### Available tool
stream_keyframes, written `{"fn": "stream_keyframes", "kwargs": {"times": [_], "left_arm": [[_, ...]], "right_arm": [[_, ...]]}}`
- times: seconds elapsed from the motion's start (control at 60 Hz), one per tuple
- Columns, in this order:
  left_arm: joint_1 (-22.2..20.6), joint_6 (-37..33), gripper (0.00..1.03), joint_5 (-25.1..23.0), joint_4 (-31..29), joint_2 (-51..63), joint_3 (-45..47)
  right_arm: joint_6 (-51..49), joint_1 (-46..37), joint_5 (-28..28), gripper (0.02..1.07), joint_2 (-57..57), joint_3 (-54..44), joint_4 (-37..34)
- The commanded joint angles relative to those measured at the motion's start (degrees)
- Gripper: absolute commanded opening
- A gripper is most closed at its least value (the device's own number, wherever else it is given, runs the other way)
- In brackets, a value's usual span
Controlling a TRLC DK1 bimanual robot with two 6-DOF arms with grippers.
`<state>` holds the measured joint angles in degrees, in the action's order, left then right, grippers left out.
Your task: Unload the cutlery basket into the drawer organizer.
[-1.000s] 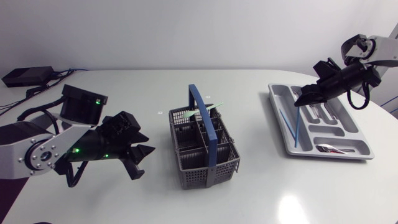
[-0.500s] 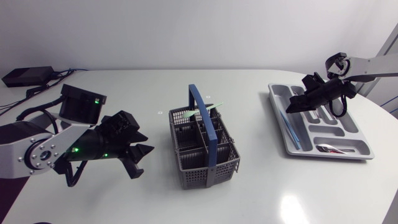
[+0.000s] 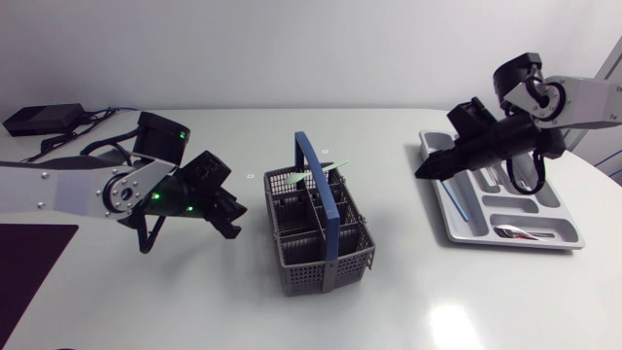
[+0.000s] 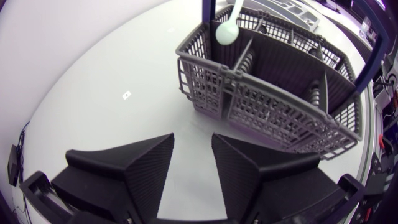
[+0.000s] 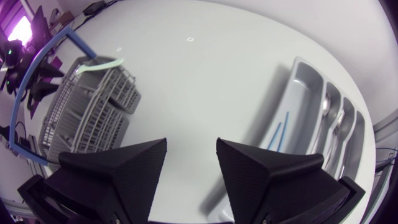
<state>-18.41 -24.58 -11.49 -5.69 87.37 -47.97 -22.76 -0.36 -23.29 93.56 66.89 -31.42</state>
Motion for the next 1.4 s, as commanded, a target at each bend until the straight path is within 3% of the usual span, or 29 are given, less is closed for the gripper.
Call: {"fn": "stream_keyframes", "kwargs": {"times": [0.0, 0.517, 0.917, 1.017, 1.117, 1.383], "left_arm": [[0.13, 2.61, 0.46, -0.20, 0.16, 3.68, -3.63], [-2.50, 4.10, 0.46, -0.20, 0.68, 9.39, -9.25], [0.66, 3.40, 0.46, -0.20, 0.68, 13.35, -13.12], [2.77, 2.52, 0.46, -0.29, 0.16, 12.56, -12.94], [4.53, 1.29, 0.46, -0.82, -0.28, 9.39, -10.92], [3.56, -2.93, 0.46, -0.91, -1.07, -3.96, -1.08]], "right_arm": [[-0.26, 3.00, 0.70, 0.63, -2.77, -5.81, 0.92], [3.60, 22.07, 4.22, 0.63, -6.55, -15.30, 1.71], [6.24, 32.18, 5.01, 0.63, -6.99, -14.60, 0.66], [1.49, 31.83, 10.02, 0.63, -10.77, -14.25, 0.66], [-5.98, 31.21, 14.94, 0.71, -14.28, -13.81, 1.80], [-22.85, 30.33, 16.87, 0.75, -12.35, -10.91, 11.03]]}}
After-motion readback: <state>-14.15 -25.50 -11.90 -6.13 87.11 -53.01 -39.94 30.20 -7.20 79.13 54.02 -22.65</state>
